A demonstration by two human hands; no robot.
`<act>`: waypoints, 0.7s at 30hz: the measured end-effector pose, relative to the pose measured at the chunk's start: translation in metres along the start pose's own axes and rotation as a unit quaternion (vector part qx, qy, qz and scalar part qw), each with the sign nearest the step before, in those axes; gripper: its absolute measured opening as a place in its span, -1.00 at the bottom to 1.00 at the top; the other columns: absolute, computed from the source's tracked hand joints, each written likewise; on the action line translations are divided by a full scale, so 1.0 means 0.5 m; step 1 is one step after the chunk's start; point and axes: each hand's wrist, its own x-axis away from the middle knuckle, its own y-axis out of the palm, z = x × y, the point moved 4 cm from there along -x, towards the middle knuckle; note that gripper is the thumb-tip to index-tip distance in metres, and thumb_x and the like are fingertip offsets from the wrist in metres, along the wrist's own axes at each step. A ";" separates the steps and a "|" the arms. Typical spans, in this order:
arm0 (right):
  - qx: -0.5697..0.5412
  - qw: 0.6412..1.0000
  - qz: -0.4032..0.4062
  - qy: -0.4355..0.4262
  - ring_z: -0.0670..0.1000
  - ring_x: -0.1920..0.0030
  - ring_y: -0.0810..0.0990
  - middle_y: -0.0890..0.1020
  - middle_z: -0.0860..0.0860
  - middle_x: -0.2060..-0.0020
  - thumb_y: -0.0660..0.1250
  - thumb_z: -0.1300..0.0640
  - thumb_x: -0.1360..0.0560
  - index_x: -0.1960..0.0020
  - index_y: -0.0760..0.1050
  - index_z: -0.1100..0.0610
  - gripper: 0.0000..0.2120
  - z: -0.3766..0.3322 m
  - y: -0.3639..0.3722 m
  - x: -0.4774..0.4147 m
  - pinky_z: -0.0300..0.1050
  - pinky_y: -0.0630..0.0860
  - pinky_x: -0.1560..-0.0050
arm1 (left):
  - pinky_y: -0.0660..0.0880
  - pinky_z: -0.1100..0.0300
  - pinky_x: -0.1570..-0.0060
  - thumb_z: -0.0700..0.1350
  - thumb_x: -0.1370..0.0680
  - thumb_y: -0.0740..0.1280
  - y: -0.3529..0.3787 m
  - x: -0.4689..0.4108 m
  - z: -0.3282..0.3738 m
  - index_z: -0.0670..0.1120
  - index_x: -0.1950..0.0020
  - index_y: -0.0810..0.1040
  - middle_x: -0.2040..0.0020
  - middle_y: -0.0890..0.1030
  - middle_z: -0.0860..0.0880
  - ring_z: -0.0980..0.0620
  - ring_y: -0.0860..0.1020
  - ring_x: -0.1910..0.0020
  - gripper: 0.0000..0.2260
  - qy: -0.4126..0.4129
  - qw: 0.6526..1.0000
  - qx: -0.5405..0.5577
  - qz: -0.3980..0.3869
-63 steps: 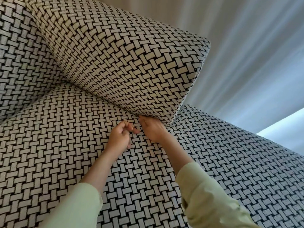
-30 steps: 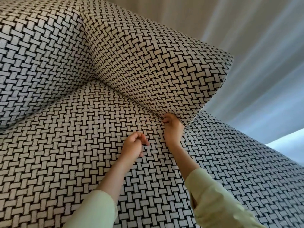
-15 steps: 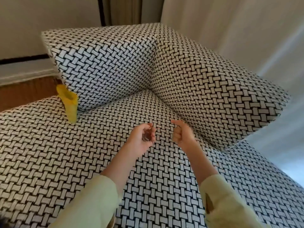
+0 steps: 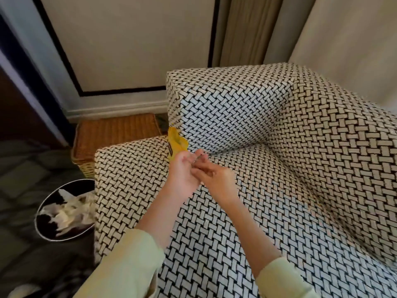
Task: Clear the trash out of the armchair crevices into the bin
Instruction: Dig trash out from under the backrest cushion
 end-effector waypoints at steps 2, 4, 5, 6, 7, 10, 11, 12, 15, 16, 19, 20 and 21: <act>0.046 0.999 0.023 -0.009 -0.12 0.49 0.37 0.66 0.08 0.30 0.30 0.10 -0.52 0.02 0.65 0.16 -0.81 -0.013 0.019 -0.028 -0.34 0.32 0.46 | 0.45 0.14 0.11 0.01 -0.59 0.08 -0.015 -0.009 0.021 -0.19 -0.01 0.47 0.14 0.49 -0.14 -0.03 0.48 0.15 -0.69 0.005 1.000 0.002 0.008; 0.044 0.999 0.027 0.003 -0.05 0.41 0.45 0.66 0.09 0.29 0.26 0.12 -0.55 0.08 0.63 0.19 -0.79 -0.032 0.032 -0.059 -0.19 0.40 0.37 | 0.44 0.15 0.07 0.06 -0.59 0.09 -0.022 -0.014 0.037 -0.19 -0.03 0.48 0.14 0.50 -0.14 -0.02 0.49 0.14 -0.65 0.017 1.000 0.005 0.007; 0.037 0.999 0.031 0.008 -0.03 0.37 0.49 0.67 0.09 0.28 0.25 0.12 -0.55 0.09 0.64 0.19 -0.78 -0.045 0.045 -0.082 -0.13 0.44 0.32 | 0.43 0.16 0.04 0.07 -0.58 0.10 -0.033 -0.017 0.053 -0.18 -0.03 0.49 0.13 0.51 -0.14 -0.02 0.49 0.13 -0.65 0.025 1.000 0.007 0.009; 0.034 0.998 0.042 0.014 -0.03 0.35 0.50 0.67 0.08 0.28 0.24 0.12 -0.55 0.08 0.64 0.18 -0.78 -0.058 0.054 -0.106 -0.14 0.45 0.30 | 0.43 0.16 0.02 0.07 -0.59 0.10 -0.044 -0.019 0.065 -0.18 -0.03 0.50 0.11 0.52 -0.13 -0.01 0.50 0.11 -0.66 0.032 0.999 0.006 0.013; 0.036 0.998 0.053 0.024 -0.02 0.35 0.50 0.67 0.08 0.27 0.23 0.12 -0.55 0.06 0.64 0.18 -0.77 -0.067 0.064 -0.131 -0.15 0.44 0.31 | 0.43 0.16 0.01 0.06 -0.59 0.09 -0.058 -0.018 0.079 -0.17 -0.04 0.50 0.09 0.54 -0.13 -0.01 0.51 0.09 -0.67 0.038 0.999 0.002 0.024; 0.110 0.990 0.052 0.068 -0.01 0.38 0.47 0.68 0.09 0.19 0.18 0.09 -0.57 -0.01 0.62 0.18 -0.73 -0.074 0.095 -0.189 -0.13 0.43 0.31 | 0.43 0.11 -0.04 0.00 -0.62 0.07 -0.110 -0.006 0.109 -0.16 -0.14 0.47 -0.02 0.55 -0.14 -0.02 0.53 0.01 -0.69 0.048 0.997 0.014 0.061; 0.154 0.984 0.029 0.088 0.00 0.35 0.49 0.67 0.08 0.17 0.17 0.07 -0.58 -0.03 0.62 0.16 -0.72 -0.066 0.112 -0.204 -0.13 0.45 0.30 | 0.44 0.10 -0.05 -0.01 -0.62 0.07 -0.133 0.001 0.119 -0.17 -0.18 0.46 -0.03 0.55 -0.14 -0.04 0.53 0.00 -0.69 0.052 0.996 0.030 0.068; 0.190 0.976 0.008 0.110 0.00 0.34 0.50 0.65 0.07 0.18 0.17 0.02 -0.57 -0.02 0.61 0.15 -0.70 -0.057 0.119 -0.212 -0.16 0.45 0.31 | 0.45 0.09 -0.04 -0.03 -0.62 0.06 -0.149 0.007 0.125 -0.17 -0.20 0.45 -0.03 0.55 -0.15 -0.05 0.53 0.01 -0.69 0.055 0.995 0.044 0.072; 0.222 0.964 -0.024 0.146 -0.04 0.45 0.42 0.53 0.00 0.39 0.13 -0.21 -0.53 0.23 0.53 0.14 -0.54 -0.057 0.132 -0.215 -0.25 0.35 0.42 | 0.46 0.08 -0.04 -0.06 -0.63 0.05 -0.199 0.022 0.151 -0.15 -0.17 0.47 -0.01 0.56 -0.13 -0.05 0.53 0.01 -0.71 0.072 0.992 0.052 0.085; 0.237 0.963 -0.004 0.130 -0.02 0.44 0.43 0.51 0.00 0.40 0.12 -0.21 -0.53 0.27 0.49 0.11 -0.55 -0.071 0.133 -0.214 -0.24 0.36 0.41 | 0.45 0.08 -0.06 -0.06 -0.63 0.05 -0.216 0.027 0.160 -0.15 -0.14 0.48 0.00 0.56 -0.12 -0.04 0.53 0.01 -0.73 0.078 0.992 0.053 0.088; 0.224 0.969 0.105 0.015 -0.04 0.44 0.43 0.48 -0.01 0.43 0.13 0.00 -0.58 0.22 0.46 0.02 -0.75 -0.135 0.142 -0.189 -0.27 0.30 0.47 | 0.47 0.08 -0.03 -0.10 -0.61 0.09 -0.260 0.042 0.182 -0.12 -0.11 0.50 0.02 0.57 -0.09 -0.02 0.53 0.05 -0.77 0.080 0.990 0.051 0.108; 0.172 0.979 0.111 -0.010 -0.10 0.52 0.34 0.40 -0.04 0.50 0.13 0.08 -0.57 0.26 0.43 0.05 -0.74 -0.153 0.158 -0.180 -0.28 0.24 0.52 | 0.48 0.10 0.01 -0.12 -0.61 0.10 -0.274 0.045 0.185 -0.12 -0.11 0.50 0.04 0.57 -0.08 -0.01 0.53 0.08 -0.79 0.078 0.989 0.048 0.120; 0.092 0.992 0.084 -0.011 -0.15 0.57 0.25 0.33 -0.06 0.54 0.14 0.14 -0.56 0.30 0.44 0.07 -0.73 -0.170 0.197 -0.174 -0.32 0.20 0.56 | 0.48 0.11 0.04 -0.14 -0.61 0.10 -0.299 0.053 0.193 -0.11 -0.10 0.49 0.06 0.57 -0.07 0.01 0.52 0.11 -0.80 0.082 0.986 0.053 0.138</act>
